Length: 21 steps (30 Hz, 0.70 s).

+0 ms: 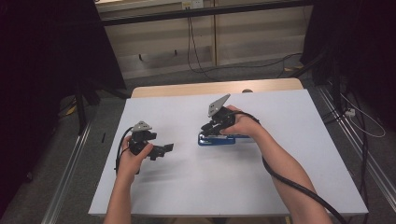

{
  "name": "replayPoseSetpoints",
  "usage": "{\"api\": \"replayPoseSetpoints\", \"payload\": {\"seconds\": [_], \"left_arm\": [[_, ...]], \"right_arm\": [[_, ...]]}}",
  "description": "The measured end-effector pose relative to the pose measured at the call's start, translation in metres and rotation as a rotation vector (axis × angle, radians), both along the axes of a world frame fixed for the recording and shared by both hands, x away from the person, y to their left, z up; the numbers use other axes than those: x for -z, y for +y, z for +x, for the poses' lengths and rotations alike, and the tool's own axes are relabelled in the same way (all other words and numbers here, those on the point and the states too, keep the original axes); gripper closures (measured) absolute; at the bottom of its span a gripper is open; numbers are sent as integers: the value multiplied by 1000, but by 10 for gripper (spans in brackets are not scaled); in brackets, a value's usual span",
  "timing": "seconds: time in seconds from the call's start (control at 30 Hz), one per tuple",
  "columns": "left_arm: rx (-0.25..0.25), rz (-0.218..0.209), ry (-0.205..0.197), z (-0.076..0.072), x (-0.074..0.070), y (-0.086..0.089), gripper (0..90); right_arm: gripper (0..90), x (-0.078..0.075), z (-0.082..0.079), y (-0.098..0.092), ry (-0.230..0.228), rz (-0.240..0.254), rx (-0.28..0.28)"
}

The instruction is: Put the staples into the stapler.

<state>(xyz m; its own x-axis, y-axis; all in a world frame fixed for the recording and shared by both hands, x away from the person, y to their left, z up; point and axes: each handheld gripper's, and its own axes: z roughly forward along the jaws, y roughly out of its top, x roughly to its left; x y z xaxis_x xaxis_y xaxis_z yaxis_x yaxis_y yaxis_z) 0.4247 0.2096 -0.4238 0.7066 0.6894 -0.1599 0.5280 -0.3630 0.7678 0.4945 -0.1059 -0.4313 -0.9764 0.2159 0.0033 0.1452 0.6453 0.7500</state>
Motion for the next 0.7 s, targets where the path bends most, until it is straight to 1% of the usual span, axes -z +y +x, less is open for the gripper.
{"api": "replayPoseSetpoints", "payload": {"seconds": [0.03, 0.07, 0.1, 0.17, 0.23, 0.3, 0.47, 0.57, 0.6, 0.7], "left_arm": [[-2, -3, -1, 0, 0, 0, 49], [-4, -4, 0, 0, 0, 0, 49], [-4, -5, 0, 0, 0, 0, 49], [-6, -6, -2, 0, 0, 0, 49], [-4, -2, -6, 0, 0, 0, 49], [-2, -2, -3, -1, 0, -1, 49], [12, 1, 3, 0, 1, -5, 49], [17, 2, -7, 1, 2, -8, 49], [18, -3, -6, 1, 2, -9, 49], [25, 5, -1, 2, 4, -11, 49]], "right_arm": [[674, 0, 0, 0, -4, 8, 11], [677, -1, 0, -1, 5, 15, 6], [670, -2, -1, -1, 4, 18, 2], [610, -4, -1, -3, 0, 33, 19], [578, -6, -2, -5, -1, 42, 38], [552, -8, -3, -8, -1, 57, 54], [451, -13, -11, -16, 3, 89, 100], [391, -14, -15, -22, 7, 91, 132], [376, -14, -17, -24, 15, 92, 140], [320, -13, -21, -32, 15, 95, 174]]}}
